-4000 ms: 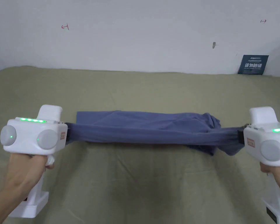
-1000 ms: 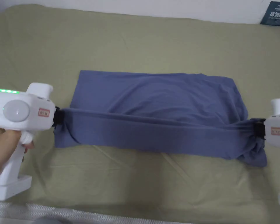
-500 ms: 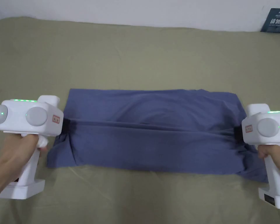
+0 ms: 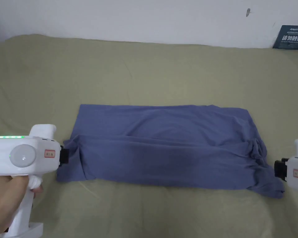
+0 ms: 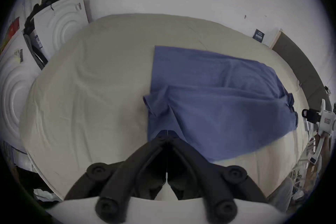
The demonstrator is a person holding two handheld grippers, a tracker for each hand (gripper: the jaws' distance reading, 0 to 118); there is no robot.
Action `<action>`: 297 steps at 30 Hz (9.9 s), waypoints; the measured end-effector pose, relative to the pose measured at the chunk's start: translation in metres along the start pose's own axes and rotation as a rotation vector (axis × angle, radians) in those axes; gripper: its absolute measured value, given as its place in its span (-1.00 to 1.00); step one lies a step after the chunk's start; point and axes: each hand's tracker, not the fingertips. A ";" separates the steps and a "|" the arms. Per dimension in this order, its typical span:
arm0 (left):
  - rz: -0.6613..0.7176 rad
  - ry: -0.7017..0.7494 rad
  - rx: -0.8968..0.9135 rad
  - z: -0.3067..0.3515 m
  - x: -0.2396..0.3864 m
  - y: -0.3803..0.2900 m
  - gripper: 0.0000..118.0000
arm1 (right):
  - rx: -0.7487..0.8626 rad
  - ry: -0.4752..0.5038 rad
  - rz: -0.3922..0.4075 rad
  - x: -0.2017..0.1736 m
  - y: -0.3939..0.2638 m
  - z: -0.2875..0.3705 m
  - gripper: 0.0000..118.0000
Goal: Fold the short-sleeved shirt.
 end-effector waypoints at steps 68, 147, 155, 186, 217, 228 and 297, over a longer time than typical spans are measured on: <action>-0.067 0.011 0.128 0.044 -0.010 -0.013 -0.58 | 0.056 0.001 -0.038 -0.011 -0.027 0.063 -0.27; -0.030 0.090 0.019 0.082 -0.026 -0.119 0.23 | -0.099 -0.087 -0.003 0.015 -0.121 0.083 -0.03; 0.015 0.044 0.132 0.111 -0.016 -0.098 0.63 | 0.083 -0.033 0.002 -0.040 -0.084 0.120 0.59; 0.438 -0.696 -0.184 0.037 -0.154 -0.079 1.00 | 0.268 -0.002 0.154 -0.192 -0.110 0.128 -0.98; 0.342 -0.439 -0.139 0.116 -0.153 -0.057 -0.89 | 0.341 0.063 0.126 -0.175 -0.090 0.171 -0.98; -0.023 -0.386 -0.206 0.119 0.030 -0.036 -0.89 | 0.379 0.033 0.096 -0.155 -0.094 0.180 -0.98; 0.351 -0.913 -0.338 -0.016 -0.023 -0.082 0.98 | 0.273 0.037 0.091 -0.163 -0.088 0.148 -0.98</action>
